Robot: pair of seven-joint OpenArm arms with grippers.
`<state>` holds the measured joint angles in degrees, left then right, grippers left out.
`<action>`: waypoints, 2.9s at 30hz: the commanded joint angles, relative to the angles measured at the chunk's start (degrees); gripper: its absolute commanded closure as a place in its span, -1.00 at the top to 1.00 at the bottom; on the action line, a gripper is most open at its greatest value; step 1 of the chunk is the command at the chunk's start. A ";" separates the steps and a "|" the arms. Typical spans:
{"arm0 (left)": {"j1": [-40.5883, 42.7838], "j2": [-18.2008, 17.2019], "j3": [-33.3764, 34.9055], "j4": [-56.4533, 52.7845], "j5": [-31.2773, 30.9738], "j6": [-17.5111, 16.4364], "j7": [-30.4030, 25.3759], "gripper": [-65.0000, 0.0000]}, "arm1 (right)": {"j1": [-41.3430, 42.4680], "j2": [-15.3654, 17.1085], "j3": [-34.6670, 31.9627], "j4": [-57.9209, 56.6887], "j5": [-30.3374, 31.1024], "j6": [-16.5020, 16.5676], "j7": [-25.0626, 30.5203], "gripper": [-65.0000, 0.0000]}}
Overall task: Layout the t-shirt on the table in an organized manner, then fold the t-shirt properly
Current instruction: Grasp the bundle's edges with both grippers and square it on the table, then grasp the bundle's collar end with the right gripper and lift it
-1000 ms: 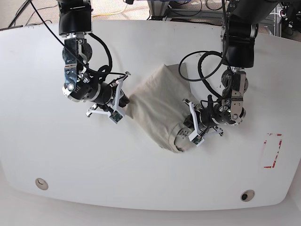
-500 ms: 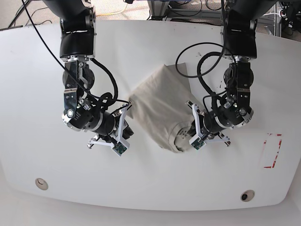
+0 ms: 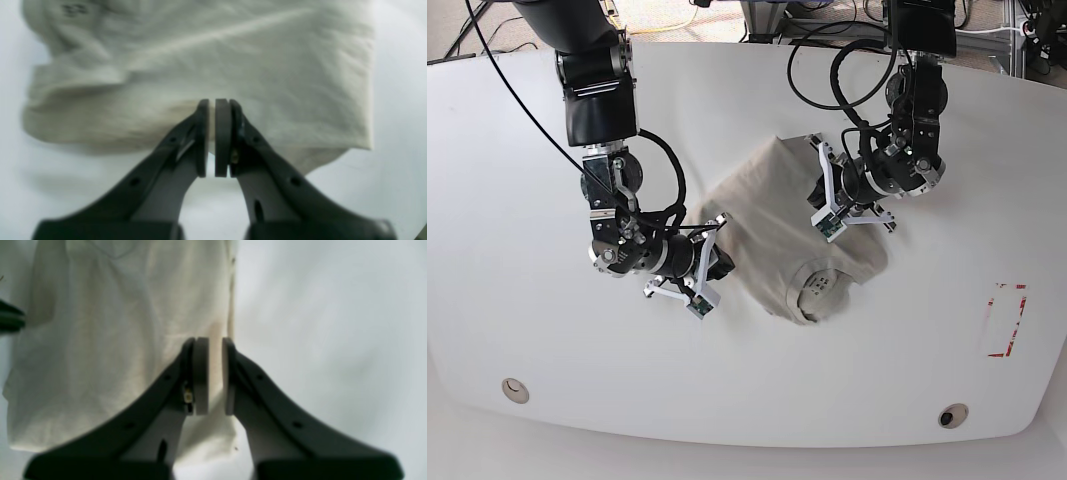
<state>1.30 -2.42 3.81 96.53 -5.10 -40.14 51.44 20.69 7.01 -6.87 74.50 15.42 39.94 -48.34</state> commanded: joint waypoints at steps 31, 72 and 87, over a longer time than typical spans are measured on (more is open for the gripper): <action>-17.52 -2.20 -0.17 -22.20 -0.48 0.14 -8.06 -0.95 | -20.29 2.18 6.65 20.14 1.06 0.06 -1.55 -0.82; -8.47 -6.68 -2.72 -4.71 -0.39 0.14 -7.79 -0.95 | 6.26 -2.39 -1.08 -21.53 0.98 0.06 17.70 -0.81; -8.64 -6.60 -2.72 -4.79 -0.57 0.14 -7.79 -0.95 | 3.62 1.13 0.24 -0.26 1.50 0.06 3.46 -0.81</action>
<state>-6.09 -8.88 1.21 90.65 -4.91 -40.10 44.95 23.55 8.23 -7.46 68.93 15.68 39.64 -44.36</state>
